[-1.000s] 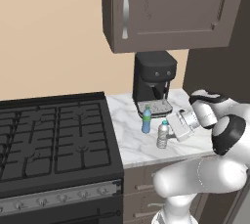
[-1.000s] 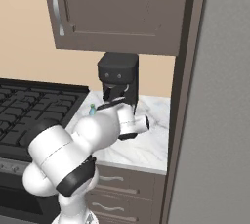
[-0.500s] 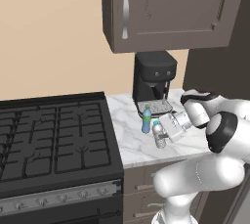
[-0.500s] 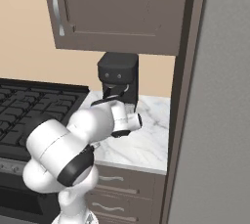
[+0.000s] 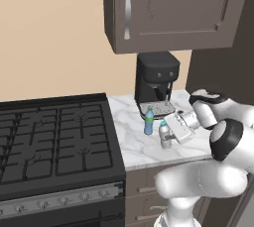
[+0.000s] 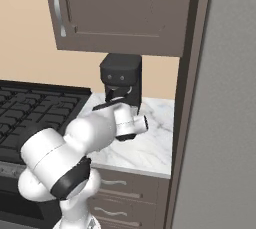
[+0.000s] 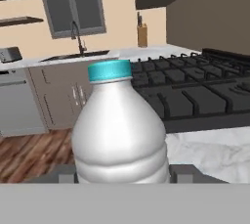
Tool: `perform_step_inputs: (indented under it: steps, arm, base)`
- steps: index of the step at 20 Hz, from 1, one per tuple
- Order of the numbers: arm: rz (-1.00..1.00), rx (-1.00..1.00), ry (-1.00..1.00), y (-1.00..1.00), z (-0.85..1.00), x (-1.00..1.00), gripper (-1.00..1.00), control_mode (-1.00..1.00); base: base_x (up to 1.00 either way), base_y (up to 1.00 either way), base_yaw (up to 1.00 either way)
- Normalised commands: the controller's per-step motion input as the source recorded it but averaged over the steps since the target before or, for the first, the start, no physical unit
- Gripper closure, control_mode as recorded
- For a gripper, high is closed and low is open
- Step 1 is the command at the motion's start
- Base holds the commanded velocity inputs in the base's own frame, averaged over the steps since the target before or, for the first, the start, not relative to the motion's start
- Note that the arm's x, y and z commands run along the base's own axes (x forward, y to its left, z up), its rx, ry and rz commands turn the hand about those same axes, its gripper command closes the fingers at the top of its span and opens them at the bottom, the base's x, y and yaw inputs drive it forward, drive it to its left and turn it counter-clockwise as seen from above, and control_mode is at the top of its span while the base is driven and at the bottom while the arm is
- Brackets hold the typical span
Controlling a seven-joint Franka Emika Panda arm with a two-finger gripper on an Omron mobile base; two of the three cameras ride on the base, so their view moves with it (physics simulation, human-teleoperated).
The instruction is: Take the bottled waters from the counter and place them in the freezer to freeze. Close the freezer door after placing the bottles.
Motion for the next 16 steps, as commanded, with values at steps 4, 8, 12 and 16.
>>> perform_step_inputs:
  steps: [4, 8, 12, 16]
  arm:
    - [-0.10, 0.00, -0.30, 0.02, 0.64, -0.77, 1.00, -1.00]
    - [-0.09, 0.00, -0.27, 0.16, 0.73, -0.70, 1.00, -1.00]
    - [-0.15, 0.03, -0.24, 0.08, 0.76, -0.72, 1.00, -1.00]
    - [-0.19, 0.11, -0.12, 0.12, 0.80, -0.51, 1.00, -1.00]
  base:
    - [0.00, 0.00, 0.00]
    - [0.00, 0.00, 0.00]
    - [0.00, 0.00, 0.00]
    - [0.00, 0.00, 0.00]
